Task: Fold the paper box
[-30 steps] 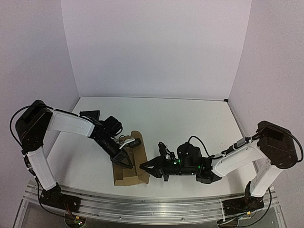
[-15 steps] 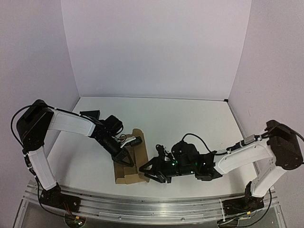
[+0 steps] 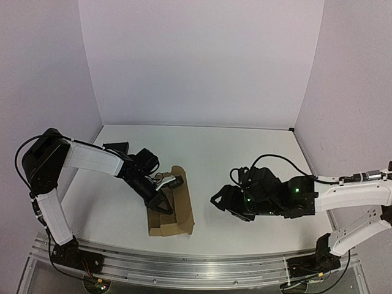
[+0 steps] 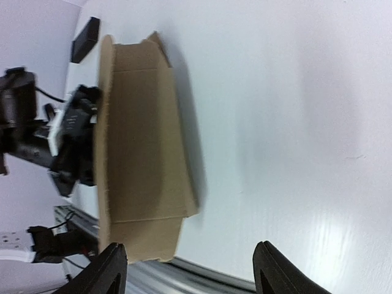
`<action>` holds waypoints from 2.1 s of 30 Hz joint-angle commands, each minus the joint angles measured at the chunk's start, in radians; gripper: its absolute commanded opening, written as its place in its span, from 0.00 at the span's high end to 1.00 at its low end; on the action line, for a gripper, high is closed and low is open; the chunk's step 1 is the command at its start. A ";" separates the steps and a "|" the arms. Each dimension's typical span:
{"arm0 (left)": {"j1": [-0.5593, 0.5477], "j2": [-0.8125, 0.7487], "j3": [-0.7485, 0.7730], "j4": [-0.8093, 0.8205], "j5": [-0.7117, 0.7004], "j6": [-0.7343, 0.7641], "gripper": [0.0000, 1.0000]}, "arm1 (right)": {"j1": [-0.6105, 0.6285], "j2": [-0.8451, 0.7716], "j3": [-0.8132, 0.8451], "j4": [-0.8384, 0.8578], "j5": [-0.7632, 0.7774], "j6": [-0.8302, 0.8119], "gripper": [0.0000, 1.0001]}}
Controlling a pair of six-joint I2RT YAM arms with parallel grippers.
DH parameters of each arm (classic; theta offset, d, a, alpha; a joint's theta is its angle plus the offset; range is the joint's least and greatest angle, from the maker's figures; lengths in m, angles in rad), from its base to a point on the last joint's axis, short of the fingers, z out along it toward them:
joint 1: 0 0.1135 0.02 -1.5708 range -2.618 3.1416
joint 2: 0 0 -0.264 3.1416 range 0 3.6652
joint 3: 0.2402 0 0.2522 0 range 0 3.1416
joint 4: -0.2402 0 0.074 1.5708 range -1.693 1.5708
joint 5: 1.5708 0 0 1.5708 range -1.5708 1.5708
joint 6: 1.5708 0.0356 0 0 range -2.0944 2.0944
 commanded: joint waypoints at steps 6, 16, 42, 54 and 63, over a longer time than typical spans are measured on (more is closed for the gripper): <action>0.006 0.030 0.051 -0.028 -0.059 0.020 1.00 | -0.185 0.322 0.017 0.363 -0.427 -0.137 0.25; 0.006 0.033 0.053 -0.033 -0.078 0.021 1.00 | -0.227 0.622 -0.015 0.947 -0.666 0.040 0.33; 0.020 -0.001 0.261 -0.303 -0.276 0.004 0.53 | -0.191 0.745 -0.070 1.106 -0.541 0.182 0.44; 0.106 -0.039 0.296 -0.325 -0.348 0.008 0.18 | -0.192 0.754 -0.062 1.107 -0.534 0.185 0.45; 0.258 -0.002 0.173 -0.281 -0.299 -0.062 0.10 | -0.192 0.756 -0.053 1.106 -0.540 0.182 0.45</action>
